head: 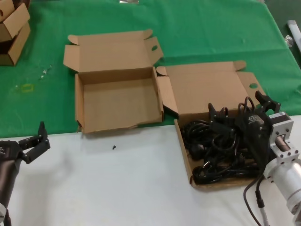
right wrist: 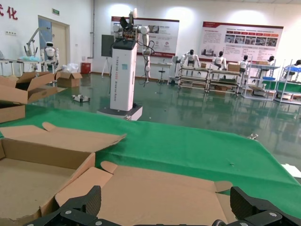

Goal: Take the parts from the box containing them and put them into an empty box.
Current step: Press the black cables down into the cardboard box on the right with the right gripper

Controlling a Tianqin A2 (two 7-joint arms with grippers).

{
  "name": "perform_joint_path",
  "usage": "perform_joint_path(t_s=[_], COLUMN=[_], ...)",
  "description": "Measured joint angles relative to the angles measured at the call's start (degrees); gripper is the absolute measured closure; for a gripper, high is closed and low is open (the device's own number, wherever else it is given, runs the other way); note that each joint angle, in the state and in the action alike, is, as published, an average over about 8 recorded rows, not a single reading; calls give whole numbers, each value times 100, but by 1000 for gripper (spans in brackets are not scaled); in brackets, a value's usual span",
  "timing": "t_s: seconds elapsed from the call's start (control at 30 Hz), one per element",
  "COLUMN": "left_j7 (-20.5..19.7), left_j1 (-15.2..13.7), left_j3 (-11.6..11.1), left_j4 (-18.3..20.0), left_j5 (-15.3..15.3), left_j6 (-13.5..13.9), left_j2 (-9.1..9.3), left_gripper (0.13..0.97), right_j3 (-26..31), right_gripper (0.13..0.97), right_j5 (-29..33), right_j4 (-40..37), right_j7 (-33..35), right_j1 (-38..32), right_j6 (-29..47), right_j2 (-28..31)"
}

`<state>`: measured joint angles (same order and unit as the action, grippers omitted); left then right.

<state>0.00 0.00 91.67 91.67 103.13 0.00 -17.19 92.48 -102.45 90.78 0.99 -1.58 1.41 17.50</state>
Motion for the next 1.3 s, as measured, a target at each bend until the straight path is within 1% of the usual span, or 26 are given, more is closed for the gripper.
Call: perform_joint_path(t_s=[0.43, 0.57, 0.67, 0.7, 0.83, 1.03, 1.1, 1.13, 1.3], left_j7=[0, 0, 0, 0, 0, 0, 0, 0, 0], left_j1=[0, 0, 0, 0, 0, 0, 0, 0, 0], left_j3=[0, 0, 0, 0, 0, 0, 0, 0, 0], left_j4=[0, 0, 0, 0, 0, 0, 0, 0, 0], left_j5=[0, 0, 0, 0, 0, 0, 0, 0, 0], left_j6=[0, 0, 0, 0, 0, 0, 0, 0, 0], left_j2=[0, 0, 0, 0, 0, 0, 0, 0, 0], left_gripper=[151, 196, 230, 241, 241, 362, 402, 402, 542], right_j3=[2, 79, 246, 325, 692, 1310, 1515, 1604, 1855], right_gripper=[129, 129, 129, 129, 129, 129, 129, 129, 129], right_j5=[0, -29, -112, -160, -417, -811, -875, -885, -766], right_j4=[1, 19, 57, 76, 195, 442, 503, 523, 486], right_j7=[0, -10, -3, 6, 71, 54, -15, -59, -221], right_j1=[0, 0, -1, -3, -25, -183, -286, -346, -728], right_j6=[-1, -53, -178, -239, -478, -531, -430, -352, 373], right_j2=[1, 60, 212, 290, 724, 1680, 2050, 2229, 3018])
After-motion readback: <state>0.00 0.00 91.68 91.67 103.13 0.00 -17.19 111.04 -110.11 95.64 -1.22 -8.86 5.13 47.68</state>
